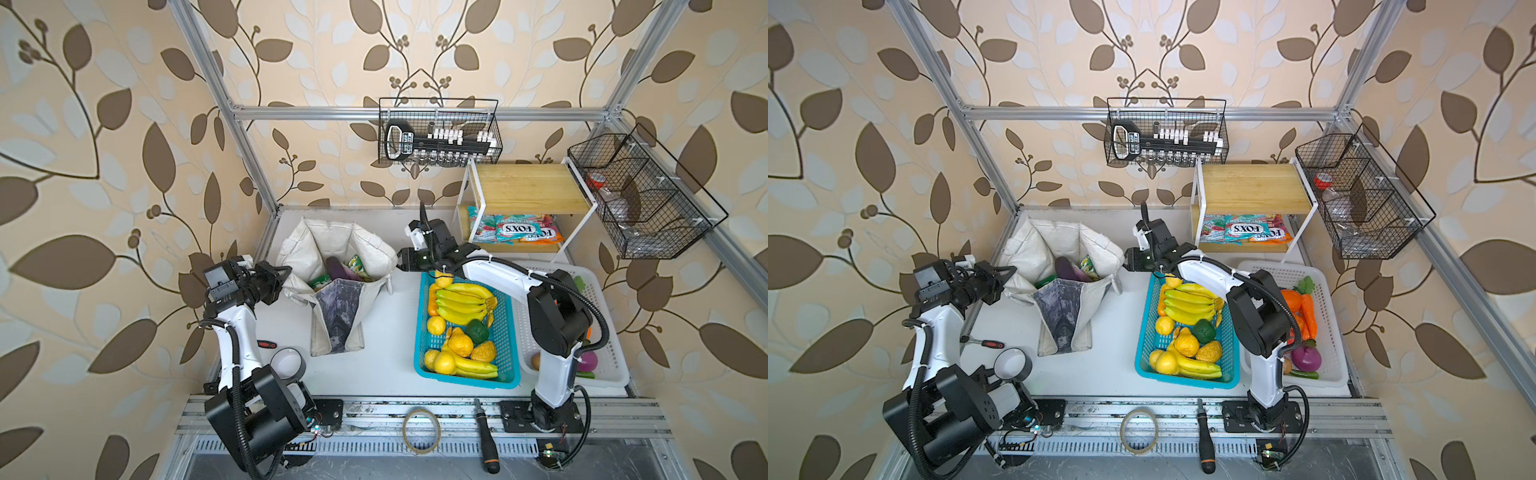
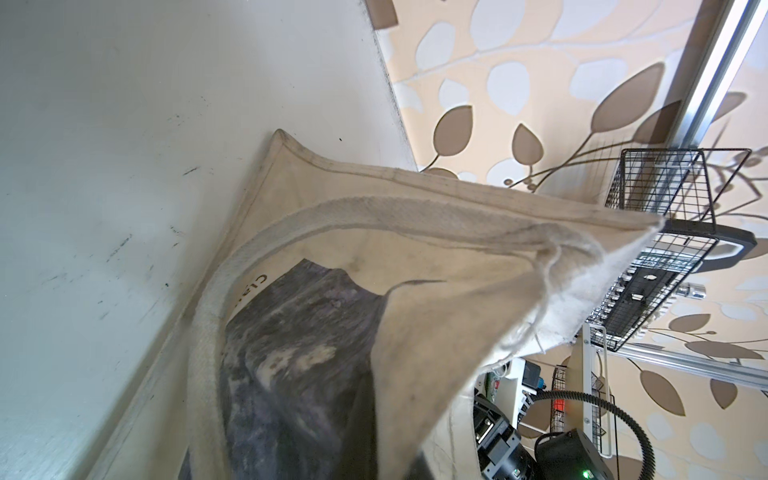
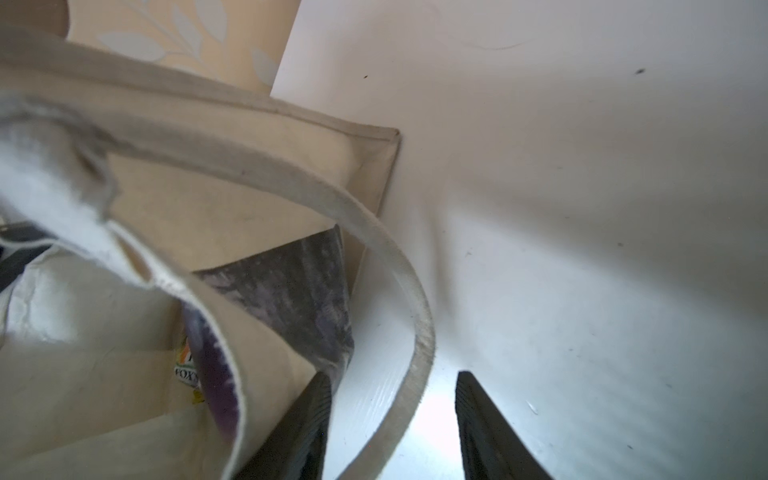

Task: Place the food into the grocery bag and tie it
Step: 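Move the right gripper to the tote's white rope handle and grasp it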

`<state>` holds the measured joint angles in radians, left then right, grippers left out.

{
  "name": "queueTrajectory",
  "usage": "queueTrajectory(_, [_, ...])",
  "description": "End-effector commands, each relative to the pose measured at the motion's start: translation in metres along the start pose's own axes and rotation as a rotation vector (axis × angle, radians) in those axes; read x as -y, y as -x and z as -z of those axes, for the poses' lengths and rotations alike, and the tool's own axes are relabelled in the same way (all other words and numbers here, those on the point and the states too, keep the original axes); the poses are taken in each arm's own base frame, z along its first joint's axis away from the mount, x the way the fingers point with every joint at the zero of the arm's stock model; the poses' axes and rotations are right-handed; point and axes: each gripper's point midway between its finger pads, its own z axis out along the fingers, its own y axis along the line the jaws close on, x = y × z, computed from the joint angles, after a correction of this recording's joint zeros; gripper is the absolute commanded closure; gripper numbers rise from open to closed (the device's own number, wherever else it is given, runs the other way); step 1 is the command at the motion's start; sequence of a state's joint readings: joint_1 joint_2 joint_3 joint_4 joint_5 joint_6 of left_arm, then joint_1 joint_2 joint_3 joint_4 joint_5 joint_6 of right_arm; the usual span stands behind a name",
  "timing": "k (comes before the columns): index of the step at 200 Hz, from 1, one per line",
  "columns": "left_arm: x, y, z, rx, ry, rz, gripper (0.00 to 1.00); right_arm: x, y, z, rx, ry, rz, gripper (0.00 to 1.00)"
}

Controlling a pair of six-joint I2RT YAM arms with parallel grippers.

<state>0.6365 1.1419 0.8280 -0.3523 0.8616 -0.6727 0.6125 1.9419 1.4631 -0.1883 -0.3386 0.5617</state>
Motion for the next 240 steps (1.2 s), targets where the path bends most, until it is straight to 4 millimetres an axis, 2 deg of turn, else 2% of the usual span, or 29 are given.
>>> queueTrajectory(1, [-0.005,0.003,-0.002,0.007,0.001,0.017,1.00,-0.016,-0.011,-0.017,-0.055,0.080,-0.010,0.49])
queueTrajectory(61, [-0.004,0.005,-0.002,0.011,-0.003,0.024,1.00,-0.018,-0.043,-0.038,-0.114,0.153,-0.071,0.54])
queueTrajectory(110, [-0.007,0.010,0.003,0.038,0.006,0.037,1.00,-0.014,-0.058,-0.048,-0.142,0.162,-0.120,0.49])
queueTrajectory(142, [-0.006,0.015,0.004,0.052,-0.013,0.053,1.00,0.004,-0.062,-0.051,-0.161,0.113,-0.137,0.48])
queueTrajectory(211, [-0.009,0.013,0.002,0.045,-0.030,0.074,1.00,-0.008,-0.082,-0.069,-0.211,0.167,-0.158,0.48])
queueTrajectory(240, [-0.009,0.013,0.003,0.045,-0.035,0.077,1.00,0.000,-0.097,-0.079,-0.246,0.147,-0.172,0.48])
